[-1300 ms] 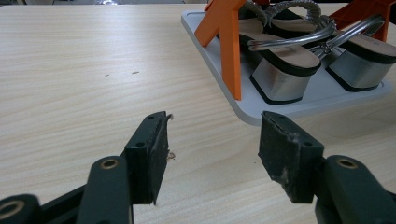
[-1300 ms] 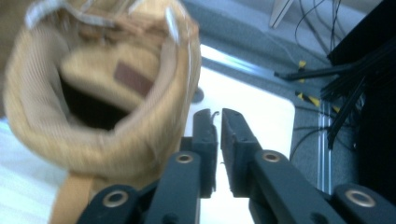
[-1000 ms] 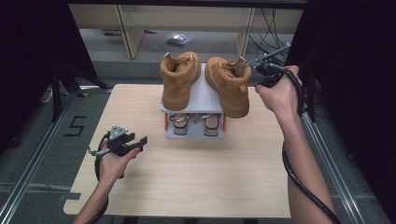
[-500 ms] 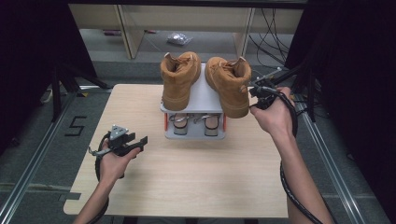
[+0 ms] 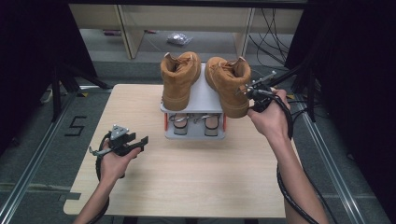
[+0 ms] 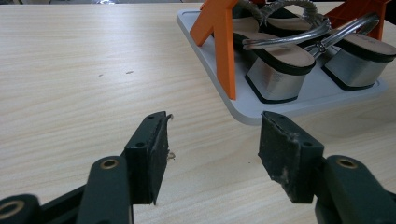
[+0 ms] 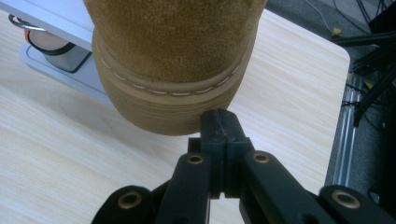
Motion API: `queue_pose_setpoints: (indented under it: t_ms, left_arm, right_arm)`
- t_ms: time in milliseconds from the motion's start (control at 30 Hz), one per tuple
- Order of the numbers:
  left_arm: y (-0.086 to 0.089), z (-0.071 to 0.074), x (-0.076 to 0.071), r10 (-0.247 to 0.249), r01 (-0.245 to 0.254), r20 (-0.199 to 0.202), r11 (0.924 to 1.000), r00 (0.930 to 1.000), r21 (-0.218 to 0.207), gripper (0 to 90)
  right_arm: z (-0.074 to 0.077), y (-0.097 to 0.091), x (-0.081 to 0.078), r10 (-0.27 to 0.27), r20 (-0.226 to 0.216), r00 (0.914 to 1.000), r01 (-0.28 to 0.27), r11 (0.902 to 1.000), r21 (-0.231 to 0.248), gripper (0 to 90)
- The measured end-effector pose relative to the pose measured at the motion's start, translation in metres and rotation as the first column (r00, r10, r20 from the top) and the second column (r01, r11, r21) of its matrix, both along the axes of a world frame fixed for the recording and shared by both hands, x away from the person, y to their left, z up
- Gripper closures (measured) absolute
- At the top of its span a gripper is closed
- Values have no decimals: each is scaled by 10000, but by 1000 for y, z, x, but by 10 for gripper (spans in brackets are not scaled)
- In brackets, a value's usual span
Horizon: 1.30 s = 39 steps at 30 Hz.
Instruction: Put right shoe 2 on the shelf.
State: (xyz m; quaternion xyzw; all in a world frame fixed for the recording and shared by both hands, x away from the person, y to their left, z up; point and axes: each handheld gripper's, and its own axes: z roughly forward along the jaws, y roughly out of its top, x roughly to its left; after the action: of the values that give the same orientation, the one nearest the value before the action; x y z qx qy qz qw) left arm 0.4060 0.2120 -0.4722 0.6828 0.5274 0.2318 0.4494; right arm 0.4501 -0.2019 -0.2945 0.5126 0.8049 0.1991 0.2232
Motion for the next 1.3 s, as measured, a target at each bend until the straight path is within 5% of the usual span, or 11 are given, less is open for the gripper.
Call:
queue_pose_setpoints:
  t_ms: [400, 1300]
  left_arm:
    - [0, 1, 0, 17, -17, 10, 10000, 10000, -14, 420]
    - [3, -2, -1, 55, -55, -41, 10000, 10000, 34, 420]
  right_arm:
    - [-2, 12, 3, 124, 2, 9999, -124, 9996, 251, 900]
    - [-5, 38, 23, 560, 169, 9983, -560, 9984, -9, 900]
